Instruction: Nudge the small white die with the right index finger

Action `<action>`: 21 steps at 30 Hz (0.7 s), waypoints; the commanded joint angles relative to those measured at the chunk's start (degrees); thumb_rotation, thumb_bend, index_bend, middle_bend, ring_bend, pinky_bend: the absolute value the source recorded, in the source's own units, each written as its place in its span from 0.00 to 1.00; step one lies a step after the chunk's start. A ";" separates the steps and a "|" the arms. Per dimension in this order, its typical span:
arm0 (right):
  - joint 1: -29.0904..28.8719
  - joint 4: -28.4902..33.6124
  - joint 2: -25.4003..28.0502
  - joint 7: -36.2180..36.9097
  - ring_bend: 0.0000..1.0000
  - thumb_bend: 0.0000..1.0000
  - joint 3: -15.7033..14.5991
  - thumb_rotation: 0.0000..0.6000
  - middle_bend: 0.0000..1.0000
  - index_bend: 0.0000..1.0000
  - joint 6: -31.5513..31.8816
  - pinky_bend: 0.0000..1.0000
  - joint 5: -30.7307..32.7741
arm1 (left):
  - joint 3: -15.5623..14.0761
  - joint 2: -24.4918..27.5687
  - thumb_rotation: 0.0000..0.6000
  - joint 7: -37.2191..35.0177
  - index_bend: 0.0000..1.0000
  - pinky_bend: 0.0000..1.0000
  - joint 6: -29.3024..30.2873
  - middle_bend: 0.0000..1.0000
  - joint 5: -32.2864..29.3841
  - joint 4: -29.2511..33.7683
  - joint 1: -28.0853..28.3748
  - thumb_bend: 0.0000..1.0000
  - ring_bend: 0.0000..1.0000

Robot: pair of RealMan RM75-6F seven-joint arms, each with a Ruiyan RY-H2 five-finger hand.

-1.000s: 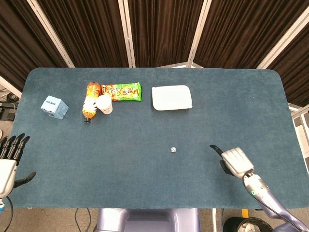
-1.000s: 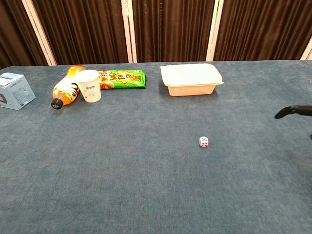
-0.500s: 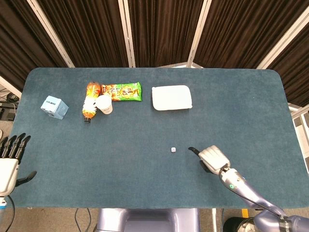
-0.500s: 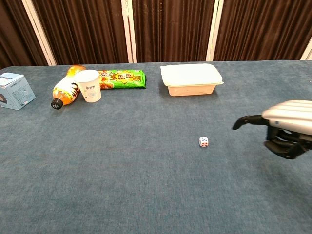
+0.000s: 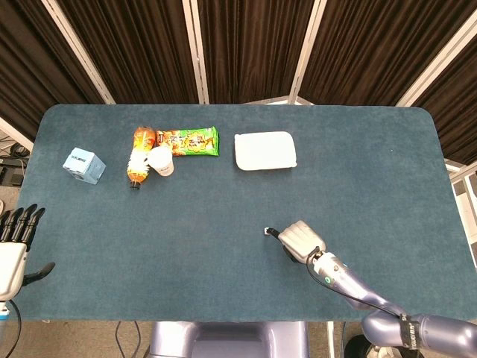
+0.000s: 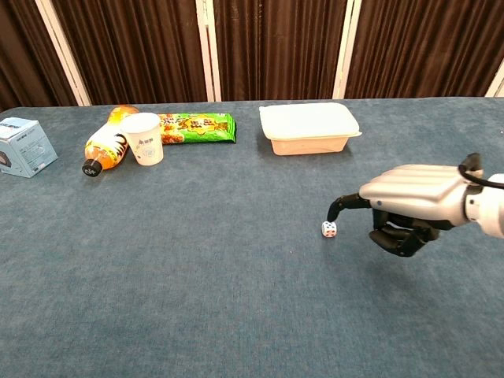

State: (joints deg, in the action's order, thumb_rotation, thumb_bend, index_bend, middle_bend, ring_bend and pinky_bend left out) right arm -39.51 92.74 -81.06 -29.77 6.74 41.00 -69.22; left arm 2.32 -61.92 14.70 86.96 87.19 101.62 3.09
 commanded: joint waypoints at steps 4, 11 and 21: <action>-2.22 -0.68 -1.47 -2.67 0.82 0.67 -0.46 1.00 0.87 0.18 0.20 1.00 3.66 | 0.09 -0.11 1.00 0.20 0.00 0.00 -0.19 0.00 -0.56 0.00 0.11 0.00 0.00; -3.27 -0.72 -1.61 -3.47 0.82 0.67 -1.69 1.00 0.87 0.19 1.02 1.00 5.37 | 0.05 -0.37 1.00 0.74 0.00 0.00 -0.54 0.00 -0.87 -0.18 0.36 0.00 0.00; -3.91 0.21 -0.50 -2.77 0.82 0.67 -3.08 1.00 0.87 0.20 2.80 1.00 5.66 | -0.26 -0.57 1.00 1.14 0.00 0.00 -0.74 0.00 -0.70 -0.20 0.54 0.00 0.00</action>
State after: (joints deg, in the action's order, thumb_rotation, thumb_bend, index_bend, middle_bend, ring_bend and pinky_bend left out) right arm -43.41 92.91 -81.67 -32.65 3.69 43.68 -63.59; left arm 2.08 -62.48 15.81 86.17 86.43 101.39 3.64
